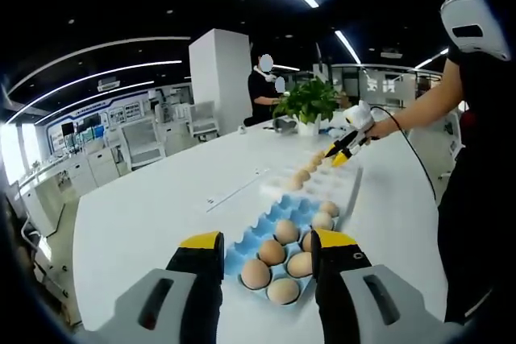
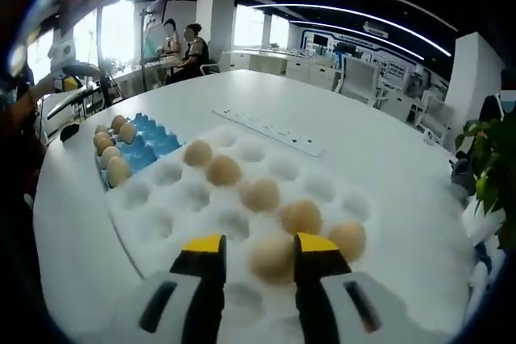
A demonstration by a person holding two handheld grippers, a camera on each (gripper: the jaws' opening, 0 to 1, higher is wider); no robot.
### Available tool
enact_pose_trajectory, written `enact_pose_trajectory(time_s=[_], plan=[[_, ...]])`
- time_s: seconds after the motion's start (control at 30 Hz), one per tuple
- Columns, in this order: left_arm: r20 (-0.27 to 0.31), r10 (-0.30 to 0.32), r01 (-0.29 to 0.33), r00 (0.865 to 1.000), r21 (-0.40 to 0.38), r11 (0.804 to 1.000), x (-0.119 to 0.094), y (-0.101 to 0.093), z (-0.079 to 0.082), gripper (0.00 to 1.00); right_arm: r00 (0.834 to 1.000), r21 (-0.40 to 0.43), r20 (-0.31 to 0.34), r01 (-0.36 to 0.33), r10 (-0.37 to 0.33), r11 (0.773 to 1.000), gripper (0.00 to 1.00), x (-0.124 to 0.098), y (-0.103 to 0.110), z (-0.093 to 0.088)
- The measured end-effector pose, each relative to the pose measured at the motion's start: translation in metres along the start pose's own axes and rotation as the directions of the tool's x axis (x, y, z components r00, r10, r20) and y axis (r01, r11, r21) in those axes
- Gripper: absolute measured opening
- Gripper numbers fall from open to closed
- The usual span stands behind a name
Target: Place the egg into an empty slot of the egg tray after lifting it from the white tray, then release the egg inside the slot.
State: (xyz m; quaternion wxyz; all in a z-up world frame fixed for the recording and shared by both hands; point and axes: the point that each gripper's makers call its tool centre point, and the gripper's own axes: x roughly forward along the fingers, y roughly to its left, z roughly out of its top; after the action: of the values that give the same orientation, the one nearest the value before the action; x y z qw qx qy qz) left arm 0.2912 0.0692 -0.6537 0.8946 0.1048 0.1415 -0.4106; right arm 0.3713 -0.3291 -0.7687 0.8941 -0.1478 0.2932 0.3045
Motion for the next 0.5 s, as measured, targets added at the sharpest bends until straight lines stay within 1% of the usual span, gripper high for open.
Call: enact_pose_trajectory(time_s=[0.07, 0.1, 0.2, 0.3, 0.37, 0.43, 0.47, 0.5], plan=[[0.001, -0.001, 0.001, 1.0, -0.001, 1.0, 0.0, -0.001, 0.0, 0.44, 1.0, -0.005, -0.016, 0.003, -0.003, 1.0, 0.33, 0.001, -0.002, -0.004], [0.001, -0.001, 0.001, 1.0, 0.0, 1.0, 0.0, -0.001, 0.0, 0.44, 0.999, -0.012, -0.032, 0.016, -0.017, 1.0, 0.33, 0.002, -0.005, -0.007], [0.004, -0.002, 0.002, 1.0, -0.001, 1.0, 0.0, -0.001, 0.001, 0.44, 0.999, 0.006, -0.049, 0.006, -0.006, 1.0, 0.32, 0.005, -0.006, -0.011], [0.005, 0.0, 0.0, 1.0, 0.0, 1.0, 0.0, 0.0, 0.001, 0.44, 0.999, 0.012, -0.049, 0.001, 0.0, 1.0, 0.3, 0.005, -0.006, -0.009], [0.004, 0.0, 0.0, 1.0, 0.0, 1.0, 0.0, 0.0, 0.001, 0.43, 0.999, 0.013, -0.054, 0.005, -0.004, 1.0, 0.26, 0.005, -0.009, -0.01], [0.004, 0.0, 0.0, 1.0, 0.001, 1.0, 0.0, 0.001, 0.001, 0.43, 0.998, 0.017, -0.055, -0.003, 0.004, 1.0, 0.26, 0.006, -0.01, -0.01], [0.004, 0.0, 0.0, 1.0, 0.002, 1.0, 0.0, 0.001, 0.001, 0.43, 0.998, -0.011, -0.068, -0.012, 0.011, 1.0, 0.26, 0.006, -0.009, -0.011], [0.004, 0.001, -0.001, 1.0, 0.002, 1.0, -0.001, 0.001, 0.001, 0.43, 0.996, -0.056, -0.085, -0.02, 0.015, 0.998, 0.26, 0.006, -0.009, -0.012]])
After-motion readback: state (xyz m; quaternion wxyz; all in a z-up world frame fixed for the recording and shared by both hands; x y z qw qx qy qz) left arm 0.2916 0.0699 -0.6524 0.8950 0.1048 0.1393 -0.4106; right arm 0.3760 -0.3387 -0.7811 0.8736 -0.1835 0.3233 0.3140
